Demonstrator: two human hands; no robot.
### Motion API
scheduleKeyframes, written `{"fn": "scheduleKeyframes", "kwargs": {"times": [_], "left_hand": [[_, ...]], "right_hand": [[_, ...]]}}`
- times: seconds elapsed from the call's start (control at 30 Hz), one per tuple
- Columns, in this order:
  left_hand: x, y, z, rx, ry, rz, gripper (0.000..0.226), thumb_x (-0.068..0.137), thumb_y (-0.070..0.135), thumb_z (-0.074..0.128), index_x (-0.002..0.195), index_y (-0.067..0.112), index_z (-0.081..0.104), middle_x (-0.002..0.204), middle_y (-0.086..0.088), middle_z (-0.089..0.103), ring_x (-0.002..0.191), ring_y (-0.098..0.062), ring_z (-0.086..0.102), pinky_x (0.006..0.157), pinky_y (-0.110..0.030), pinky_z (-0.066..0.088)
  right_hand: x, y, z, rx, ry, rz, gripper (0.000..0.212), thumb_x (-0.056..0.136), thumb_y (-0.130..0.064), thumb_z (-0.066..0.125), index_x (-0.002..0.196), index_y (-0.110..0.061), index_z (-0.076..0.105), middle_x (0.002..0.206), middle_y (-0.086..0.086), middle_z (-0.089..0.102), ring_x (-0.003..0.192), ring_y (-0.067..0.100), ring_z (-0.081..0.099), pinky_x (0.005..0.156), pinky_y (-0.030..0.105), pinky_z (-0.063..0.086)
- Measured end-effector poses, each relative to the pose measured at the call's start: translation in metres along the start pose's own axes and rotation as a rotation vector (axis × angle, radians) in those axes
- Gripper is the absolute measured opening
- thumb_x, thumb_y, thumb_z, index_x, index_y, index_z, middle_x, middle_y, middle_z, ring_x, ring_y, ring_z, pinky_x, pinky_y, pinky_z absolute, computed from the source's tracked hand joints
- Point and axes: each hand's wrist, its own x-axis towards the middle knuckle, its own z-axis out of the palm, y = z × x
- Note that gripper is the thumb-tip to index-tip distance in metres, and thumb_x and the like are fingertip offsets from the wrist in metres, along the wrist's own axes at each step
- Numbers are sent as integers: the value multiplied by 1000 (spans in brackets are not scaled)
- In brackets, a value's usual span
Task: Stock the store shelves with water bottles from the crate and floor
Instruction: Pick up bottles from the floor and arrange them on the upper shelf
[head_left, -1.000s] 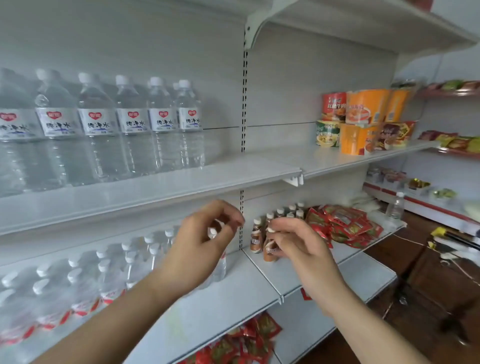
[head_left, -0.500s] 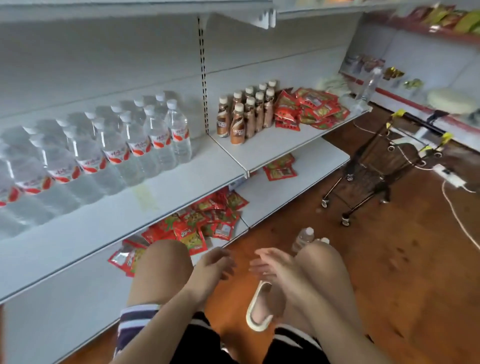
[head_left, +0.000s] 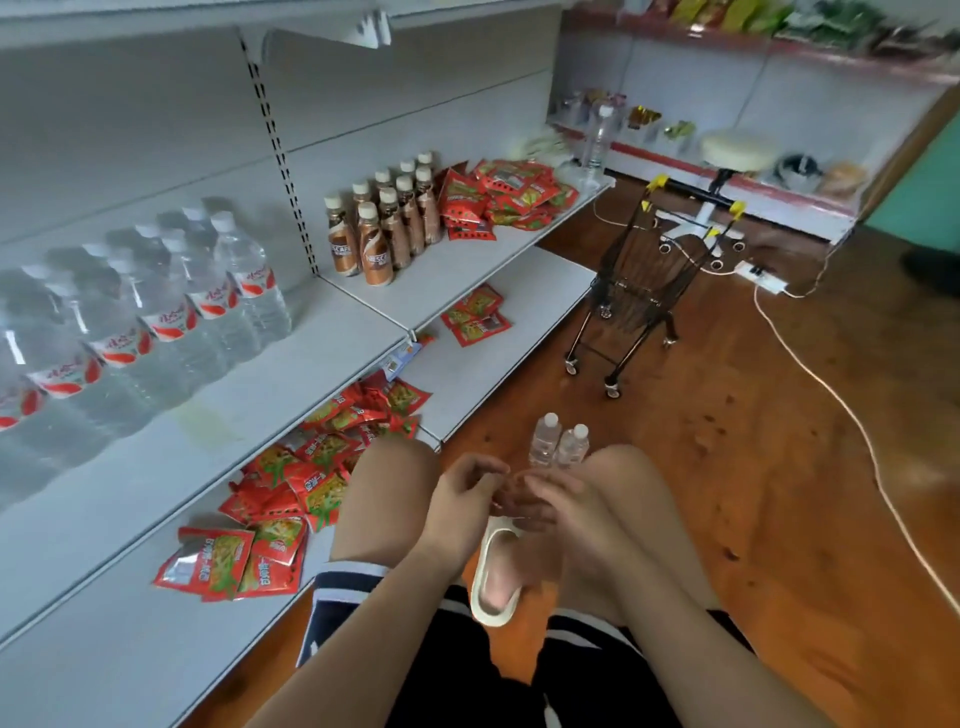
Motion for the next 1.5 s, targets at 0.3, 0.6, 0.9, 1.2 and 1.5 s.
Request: {"fn": "scheduleKeyframes", "kwargs": {"times": [0.3,0.6,0.9,1.2,1.5], "left_hand": [[6,-18,13,83,-156,14,14,95,-6,54,96,0,66,73,-6,69,62,-13,64,65,-28,52],[23,-22,13,99,-226,-5,16,98,0,55,95,5,69,72,1,70,70,-17,65,66,-26,54],[41,-30,28,224,-308,-33,15,100,3,54,95,9,67,83,-4,71,72,-17,65,66,-27,52],[86,-24,74,339,-297,-105,18,99,5,54,97,16,68,88,-4,72,73,-13,67,68,-31,53],[197,-84,137,450,-257,-256,17,94,6,51,92,13,66,86,-7,72,70,-17,66,64,-28,50]], "right_hand": [[-28,1,-31,-101,88,-28,21,104,-7,50,120,3,60,105,29,71,85,29,73,78,35,58],[-26,2,-42,-252,119,0,15,103,-14,54,113,-7,63,100,19,73,83,24,74,76,32,58],[1,35,-59,-417,104,185,18,106,-20,50,119,-10,57,95,8,69,75,15,68,71,28,53],[46,15,-84,-442,98,104,15,105,-19,50,115,-11,58,94,11,69,74,16,65,55,17,49],[166,19,-145,-565,183,185,12,103,-16,49,102,-15,60,84,7,69,68,19,65,60,22,48]]}}
